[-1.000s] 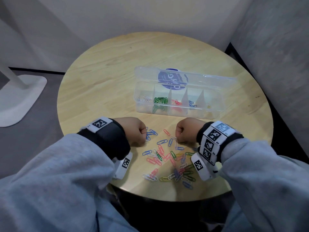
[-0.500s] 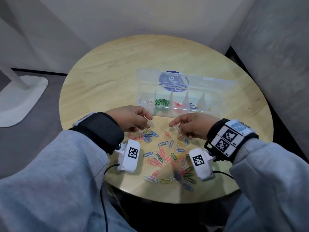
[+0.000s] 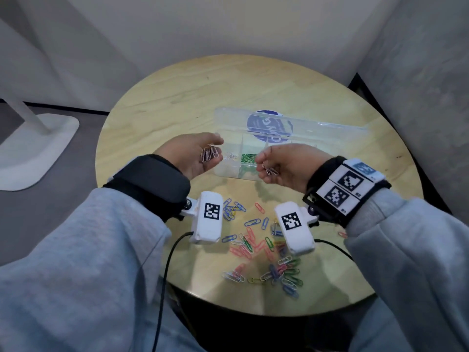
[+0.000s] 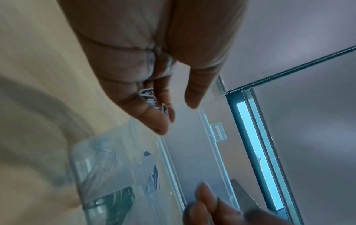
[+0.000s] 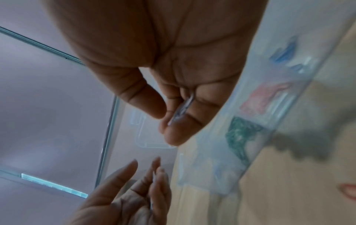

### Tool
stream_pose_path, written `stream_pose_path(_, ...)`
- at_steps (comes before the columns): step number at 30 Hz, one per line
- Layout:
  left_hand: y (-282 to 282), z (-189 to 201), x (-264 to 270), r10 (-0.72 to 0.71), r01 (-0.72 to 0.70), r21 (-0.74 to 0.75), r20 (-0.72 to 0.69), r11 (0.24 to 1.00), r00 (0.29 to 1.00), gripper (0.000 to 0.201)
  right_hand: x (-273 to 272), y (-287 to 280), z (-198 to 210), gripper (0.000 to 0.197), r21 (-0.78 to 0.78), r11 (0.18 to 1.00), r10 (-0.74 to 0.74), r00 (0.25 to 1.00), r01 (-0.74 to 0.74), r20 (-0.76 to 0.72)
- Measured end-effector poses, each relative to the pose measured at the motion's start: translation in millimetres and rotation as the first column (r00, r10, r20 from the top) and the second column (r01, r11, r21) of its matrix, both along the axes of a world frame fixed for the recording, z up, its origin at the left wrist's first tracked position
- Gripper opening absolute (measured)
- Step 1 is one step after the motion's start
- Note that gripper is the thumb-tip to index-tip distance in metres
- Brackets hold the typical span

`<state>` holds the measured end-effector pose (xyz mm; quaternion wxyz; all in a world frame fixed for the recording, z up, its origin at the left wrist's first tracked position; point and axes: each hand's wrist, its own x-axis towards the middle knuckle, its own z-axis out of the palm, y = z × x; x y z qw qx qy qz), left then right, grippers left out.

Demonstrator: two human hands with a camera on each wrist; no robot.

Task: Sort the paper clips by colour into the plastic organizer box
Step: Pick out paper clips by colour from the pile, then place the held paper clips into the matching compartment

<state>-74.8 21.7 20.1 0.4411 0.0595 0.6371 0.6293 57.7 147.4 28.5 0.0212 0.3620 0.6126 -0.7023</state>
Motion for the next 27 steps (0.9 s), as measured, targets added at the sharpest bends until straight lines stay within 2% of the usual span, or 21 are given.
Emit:
stream_pose_path(2, 3, 1, -3, 0.052, -0.052, 0.033, 0.028, 0.998, 0.998, 0.022, -16, 0, 7, 0.025, -0.03, 0.995, -0.1, 0.994, 0.1, -0.03)
stream_pose_path(5, 7, 1, -6, 0.039, -0.041, 0.047, 0.047, 0.998, 0.998, 0.027, -37, -3, 12, 0.017, -0.088, 0.98, -0.182, 0.982, 0.178, -0.041)
stream_pose_path(6, 8, 1, -7, 0.032, -0.035, 0.054, 0.055, 0.998, 0.998, 0.032, -42, -3, 10, 0.022, -0.077, 0.983, -0.171, 0.985, 0.168, -0.036)
stream_pose_path(9, 10, 3, -8, 0.023, -0.028, 0.069, 0.078, 0.997, 0.997, 0.049, -50, -2, 1, 0.053, 0.014, 0.997, -0.08, 0.997, 0.08, -0.013)
stream_pose_path(11, 9, 4, -7, 0.005, -0.015, 0.091, 0.103, 0.996, 0.995, 0.059, -50, -4, -4, 0.057, 0.037, 0.998, -0.054, 0.998, 0.055, -0.019)
stream_pose_path(16, 8, 6, -1, -0.041, 0.018, 0.17, 0.134, 0.985, 0.99, 0.079, -31, -8, -3, 0.031, 0.069, 0.997, -0.043, 0.998, 0.046, -0.05)
stream_pose_path(18, 8, 8, 2, -0.058, 0.032, 0.201, 0.126, 0.979, 0.99, 0.081, -19, -7, -1, 0.031, 0.111, 0.994, 0.024, 0.999, -0.019, -0.046)
stream_pose_path(20, 8, 10, 3, -0.08, 0.058, 0.209, 0.099, 0.976, 0.992, 0.078, -4, -4, -1, 0.033, 0.201, 0.973, 0.113, 0.994, -0.11, -0.003)
stream_pose_path(22, 7, 12, 4, -0.098, 0.092, 0.188, 0.027, 0.978, 0.995, 0.07, 9, -2, -3, 0.033, 0.327, 0.921, 0.188, 0.977, -0.212, 0.101)
stream_pose_path(24, 5, 15, 4, -0.099, 0.111, 0.124, -0.102, 0.986, 0.99, 0.047, 18, 0, -8, 0.029, 0.445, 0.832, 0.233, 0.937, -0.331, 0.262)
stream_pose_path(26, 0, 13, -1, -0.182, 0.17, -0.065, -0.33, 0.983, 0.926, 0.017, 23, -1, -12, 0.02, 0.504, 0.734, 0.239, 0.867, -0.456, 0.436)
stream_pose_path(27, -4, 10, -4, -0.289, 0.211, -0.218, -0.441, 0.953, 0.85, 0.011, 25, -2, -15, 0.015, 0.507, 0.703, 0.236, 0.836, -0.499, 0.495)
